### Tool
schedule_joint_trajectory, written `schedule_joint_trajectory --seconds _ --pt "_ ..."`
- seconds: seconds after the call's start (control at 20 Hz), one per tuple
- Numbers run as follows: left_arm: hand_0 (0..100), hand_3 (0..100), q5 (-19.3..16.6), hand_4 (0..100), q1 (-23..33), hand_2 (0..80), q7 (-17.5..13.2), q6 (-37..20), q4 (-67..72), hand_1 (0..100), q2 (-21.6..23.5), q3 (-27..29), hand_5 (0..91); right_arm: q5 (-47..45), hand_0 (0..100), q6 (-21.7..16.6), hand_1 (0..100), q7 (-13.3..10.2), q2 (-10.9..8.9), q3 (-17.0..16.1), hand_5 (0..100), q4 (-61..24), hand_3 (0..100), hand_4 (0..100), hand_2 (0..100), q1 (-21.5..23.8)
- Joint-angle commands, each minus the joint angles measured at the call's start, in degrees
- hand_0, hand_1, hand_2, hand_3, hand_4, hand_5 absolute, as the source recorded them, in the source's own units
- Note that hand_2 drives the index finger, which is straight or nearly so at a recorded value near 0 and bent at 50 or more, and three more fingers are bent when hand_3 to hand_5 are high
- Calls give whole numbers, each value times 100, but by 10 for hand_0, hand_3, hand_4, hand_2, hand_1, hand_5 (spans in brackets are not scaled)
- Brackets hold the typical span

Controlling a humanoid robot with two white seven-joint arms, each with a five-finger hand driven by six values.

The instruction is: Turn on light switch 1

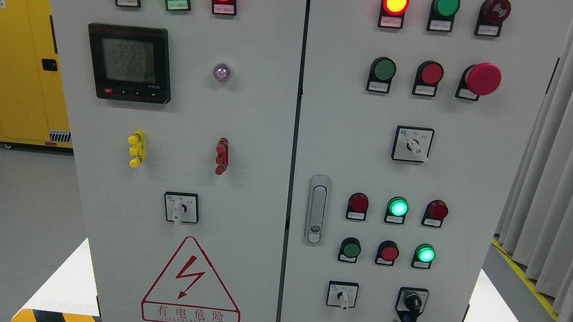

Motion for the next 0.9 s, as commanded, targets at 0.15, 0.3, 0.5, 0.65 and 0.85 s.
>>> schedule_joint_trajectory --seconds 0.15,0.3,0.5,0.65,0.85 --pt "242 0 13 0 0 0 27 -4 -8 149 25 98 0 0 0 -5 500 4 0 0 0 0 0 0 40 0" --pt "242 0 13 0 -9 0 27 -4 -17 148 34 98 0 0 0 -5 500 4 0 0 0 0 0 0 40 0" --pt "242 0 4 0 -44 0 334 -4 -79 148 7 80 0 0 0 -5 500 4 0 0 0 0 0 0 40 0" --pt "241 0 -5 0 -53 0 334 -4 -114 150 16 80 0 0 0 -5 500 4 0 0 0 0 0 0 40 0" --pt "241 0 -5 0 61 0 448 -4 -841 154 42 89 0 0 0 -5 500 -4 0 0 0 0 0 0 40 0"
